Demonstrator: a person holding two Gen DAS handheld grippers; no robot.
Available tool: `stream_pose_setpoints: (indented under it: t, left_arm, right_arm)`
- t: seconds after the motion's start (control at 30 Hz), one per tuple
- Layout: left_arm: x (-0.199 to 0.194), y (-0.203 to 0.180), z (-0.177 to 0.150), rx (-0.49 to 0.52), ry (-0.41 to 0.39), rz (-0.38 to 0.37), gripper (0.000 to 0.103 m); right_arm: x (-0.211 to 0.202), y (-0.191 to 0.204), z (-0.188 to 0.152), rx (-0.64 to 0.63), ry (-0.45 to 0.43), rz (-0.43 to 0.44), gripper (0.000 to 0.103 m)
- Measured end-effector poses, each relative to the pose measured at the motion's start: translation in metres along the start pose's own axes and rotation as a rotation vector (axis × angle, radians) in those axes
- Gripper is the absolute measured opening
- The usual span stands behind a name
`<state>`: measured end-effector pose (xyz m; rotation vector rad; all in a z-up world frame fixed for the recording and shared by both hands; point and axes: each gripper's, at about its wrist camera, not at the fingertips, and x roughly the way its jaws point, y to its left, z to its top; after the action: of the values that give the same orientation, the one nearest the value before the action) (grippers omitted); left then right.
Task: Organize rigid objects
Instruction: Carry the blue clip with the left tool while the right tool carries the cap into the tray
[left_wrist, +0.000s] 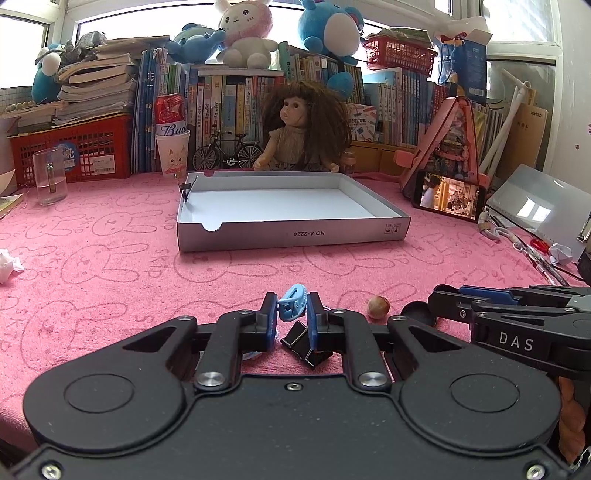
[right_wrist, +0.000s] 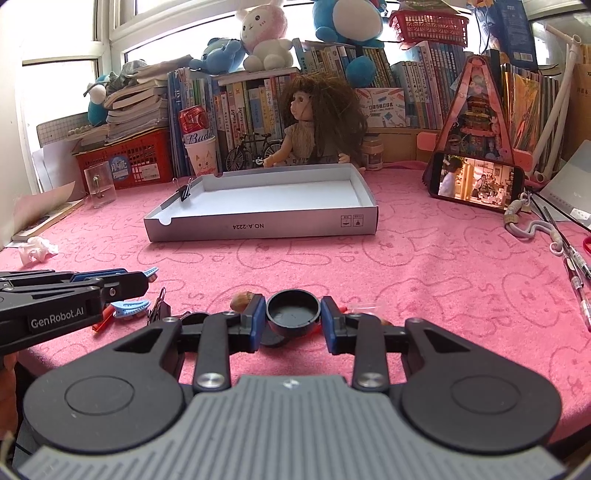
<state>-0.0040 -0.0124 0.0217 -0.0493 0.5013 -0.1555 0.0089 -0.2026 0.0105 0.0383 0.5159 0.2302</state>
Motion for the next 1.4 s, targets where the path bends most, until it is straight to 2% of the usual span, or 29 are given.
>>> stream_pose_setpoints:
  t: [1.4]
  left_arm:
    - [0.007, 0.0, 0.016, -0.003, -0.014, 0.0, 0.015]
  right_arm:
    - [0.004, -0.01, 0.011, 0.03, -0.018, -0.025, 0.037]
